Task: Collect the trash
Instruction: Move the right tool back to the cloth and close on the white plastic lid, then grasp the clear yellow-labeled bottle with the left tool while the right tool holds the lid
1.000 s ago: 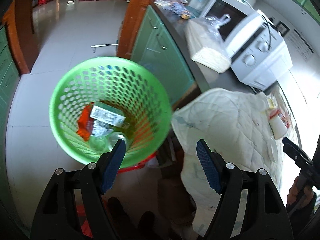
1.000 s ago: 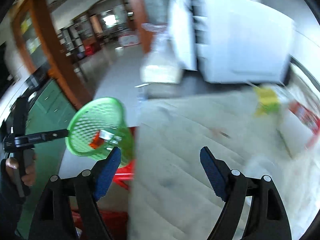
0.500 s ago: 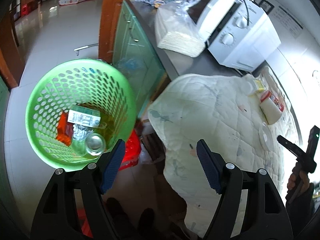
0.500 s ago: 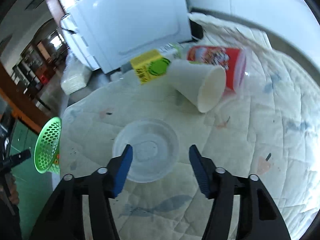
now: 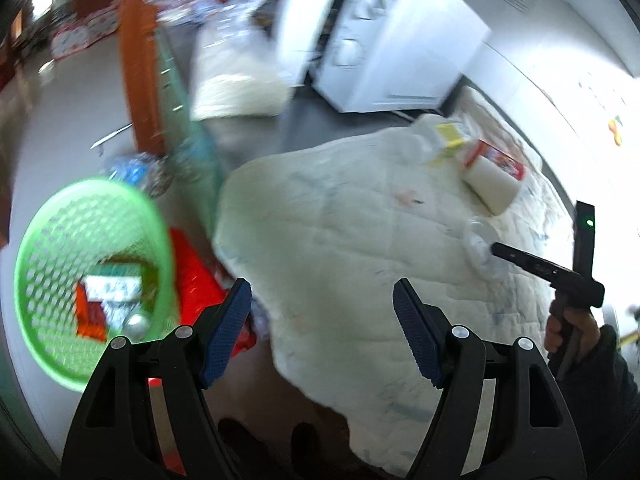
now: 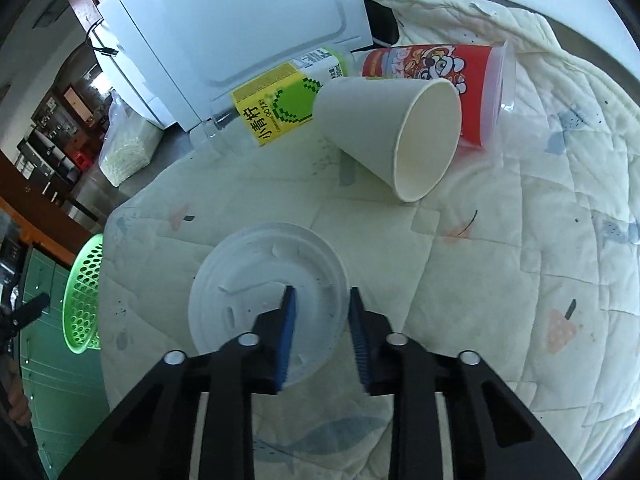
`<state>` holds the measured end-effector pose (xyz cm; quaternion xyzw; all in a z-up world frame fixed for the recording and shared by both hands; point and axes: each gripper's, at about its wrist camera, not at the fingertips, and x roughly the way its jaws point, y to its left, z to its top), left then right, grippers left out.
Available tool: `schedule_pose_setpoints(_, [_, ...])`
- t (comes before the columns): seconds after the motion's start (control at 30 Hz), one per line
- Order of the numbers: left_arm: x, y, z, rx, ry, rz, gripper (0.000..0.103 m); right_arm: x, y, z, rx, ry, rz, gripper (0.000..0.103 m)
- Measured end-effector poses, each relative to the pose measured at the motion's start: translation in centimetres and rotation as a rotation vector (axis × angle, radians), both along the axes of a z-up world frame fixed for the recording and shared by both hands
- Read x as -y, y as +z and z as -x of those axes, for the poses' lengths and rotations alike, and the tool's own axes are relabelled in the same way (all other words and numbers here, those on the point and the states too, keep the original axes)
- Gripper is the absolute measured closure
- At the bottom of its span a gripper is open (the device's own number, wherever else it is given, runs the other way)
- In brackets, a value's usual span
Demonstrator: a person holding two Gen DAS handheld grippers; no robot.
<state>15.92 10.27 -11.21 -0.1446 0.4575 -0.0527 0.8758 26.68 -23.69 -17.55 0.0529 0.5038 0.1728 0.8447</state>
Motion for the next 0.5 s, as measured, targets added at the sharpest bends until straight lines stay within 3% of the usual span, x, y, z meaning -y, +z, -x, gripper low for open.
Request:
schedule_pose_setpoints(0.03, [0.7, 0.2, -0.5, 0.006, -0.018, -0.008, 0.030, 0.2, 0.0, 0.1, -0.001, -0.001, -0.009, 0.096])
schedule_pose_setpoints(0.5, [13.0, 2.7, -12.9, 0.100, -0.350, -0.196, 0.030, 3.2, 1.1, 2.3, 0.018, 0.023, -0.036, 0.097])
